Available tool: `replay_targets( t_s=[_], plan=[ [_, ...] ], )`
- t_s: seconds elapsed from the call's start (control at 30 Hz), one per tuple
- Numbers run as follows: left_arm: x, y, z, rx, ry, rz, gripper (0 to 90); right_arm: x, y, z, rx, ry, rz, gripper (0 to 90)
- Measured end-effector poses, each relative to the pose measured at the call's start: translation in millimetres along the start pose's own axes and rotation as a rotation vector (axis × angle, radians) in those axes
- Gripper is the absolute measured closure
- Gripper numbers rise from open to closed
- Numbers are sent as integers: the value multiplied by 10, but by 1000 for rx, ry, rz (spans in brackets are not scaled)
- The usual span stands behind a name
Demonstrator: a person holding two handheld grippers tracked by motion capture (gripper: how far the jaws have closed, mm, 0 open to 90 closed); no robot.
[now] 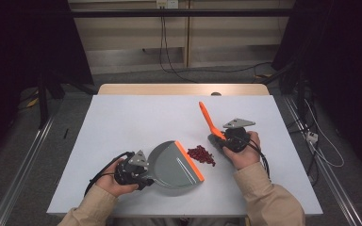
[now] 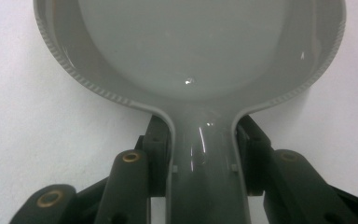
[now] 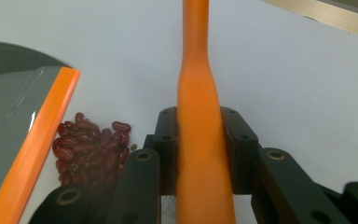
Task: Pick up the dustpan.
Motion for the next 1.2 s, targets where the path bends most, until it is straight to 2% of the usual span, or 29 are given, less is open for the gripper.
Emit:
replay_targets(
  t_s=[0.1,0.17,0.27,0.4,0.43,0.5,0.53,0.57,0.6,0.63,0.7,0.77,0.8,0.87,0.9,0.97,1.2],
  plan=[
    [-15,0,9,-12,-1,13,635,2,-6,23,-9,-12,-9,717],
    [-34,8,6,2,-2,5,634,-5,-5,61,-25,-15,-20,717],
    [-55,1,22,9,-2,6,634,-14,0,108,-19,-22,-24,717],
    [-56,-4,32,13,-11,-9,631,-8,-7,100,-35,-23,-31,717],
    [-47,-15,42,-11,-15,5,629,-6,-8,92,-45,-22,-33,717],
    [-47,-11,18,8,-3,-17,621,0,-14,84,-60,-17,-37,717],
    [-30,-18,13,0,9,-10,602,2,-15,84,-59,-18,-40,717],
    [-21,-22,0,4,-18,-21,588,3,-16,88,-60,-18,-40,717],
    [2,-38,13,-18,-22,-10,569,3,-16,96,-59,-17,-39,717],
    [8,-37,-3,5,-23,-33,558,1,-13,103,-53,-17,-41,718],
    [50,-64,8,-1,-22,-37,549,-3,-10,121,-47,-21,-39,717],
    [85,-73,-2,25,-23,-65,539,-7,-7,138,-40,-27,-40,718],
    [107,-87,9,13,-18,-63,540,-10,-6,148,-35,-26,-41,718],
    [138,-111,5,24,-23,-63,542,-12,-3,164,-35,-30,-41,718],
    [155,-125,21,12,-20,-55,544,-15,-1,169,-32,-31,-42,718],
    [167,-134,24,30,-21,-58,560,-16,-1,180,-29,-32,-43,717],
    [151,-127,21,37,-25,-46,615,-27,4,204,-30,-41,-48,718]
  ],
)
Point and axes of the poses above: each handheld gripper's, and its own axes: x roughly backward along the jaws, y roughly out of its top, z roughly to its left, the point moved 7 cm from there along -x, roughly forward along the jaws, and after that the axes turned 2 degrees about -z, right-handed, at the moved point
